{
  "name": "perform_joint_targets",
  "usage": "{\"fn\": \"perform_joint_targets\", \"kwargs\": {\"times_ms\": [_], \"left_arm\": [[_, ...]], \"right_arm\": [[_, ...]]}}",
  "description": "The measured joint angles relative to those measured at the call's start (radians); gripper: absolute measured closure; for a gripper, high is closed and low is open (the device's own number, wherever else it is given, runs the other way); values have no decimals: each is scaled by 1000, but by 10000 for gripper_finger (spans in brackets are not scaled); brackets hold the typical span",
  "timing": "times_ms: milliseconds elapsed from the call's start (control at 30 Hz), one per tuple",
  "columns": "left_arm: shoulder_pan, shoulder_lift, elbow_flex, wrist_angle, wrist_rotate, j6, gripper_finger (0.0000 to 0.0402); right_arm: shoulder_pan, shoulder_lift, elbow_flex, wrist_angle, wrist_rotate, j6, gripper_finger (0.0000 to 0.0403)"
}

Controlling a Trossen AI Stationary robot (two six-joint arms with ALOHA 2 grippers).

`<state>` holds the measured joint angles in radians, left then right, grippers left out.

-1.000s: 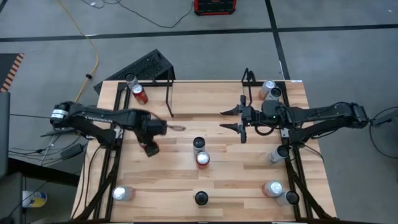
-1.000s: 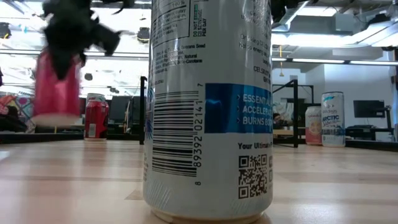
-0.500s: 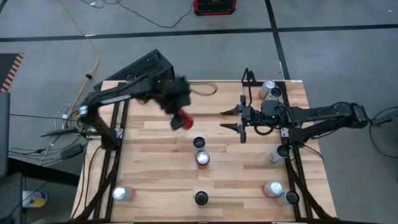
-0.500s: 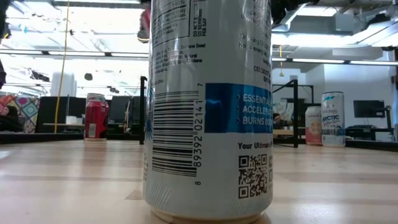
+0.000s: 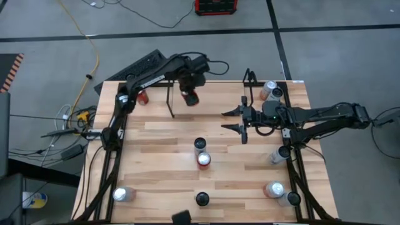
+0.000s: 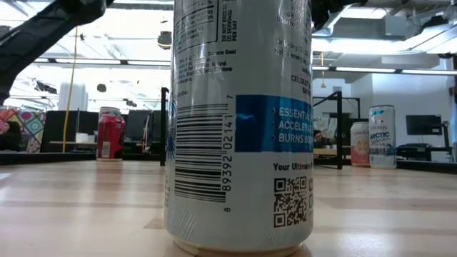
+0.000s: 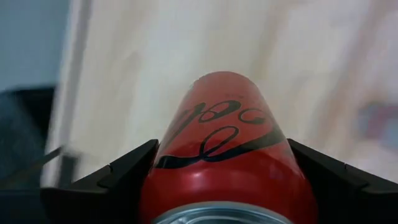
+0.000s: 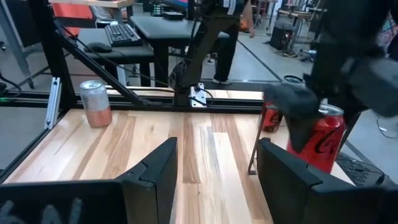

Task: Place canned beverage on shelf
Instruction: Put the bottom left red black soda can on the shelf

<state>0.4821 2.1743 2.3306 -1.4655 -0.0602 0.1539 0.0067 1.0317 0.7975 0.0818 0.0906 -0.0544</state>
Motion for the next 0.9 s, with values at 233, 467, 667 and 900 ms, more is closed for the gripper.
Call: {"fn": "perform_joint_targets", "kwargs": {"times_ms": [233,467,667,900], "left_arm": [[39,78,-3,-1,-50,1,109],[50,89,-28,22,-80,4,109],[55,88,-28,32,-78,-7,109],[55,96,-28,42,-57,-7,109]], "right_arm": [[-3,0,0,-3,0,-6,198],[-3,0,0,-34,0,-10,198],[-3,0,0,-36,0,-10,198],[-3,0,0,-37,0,-9,198]]}}
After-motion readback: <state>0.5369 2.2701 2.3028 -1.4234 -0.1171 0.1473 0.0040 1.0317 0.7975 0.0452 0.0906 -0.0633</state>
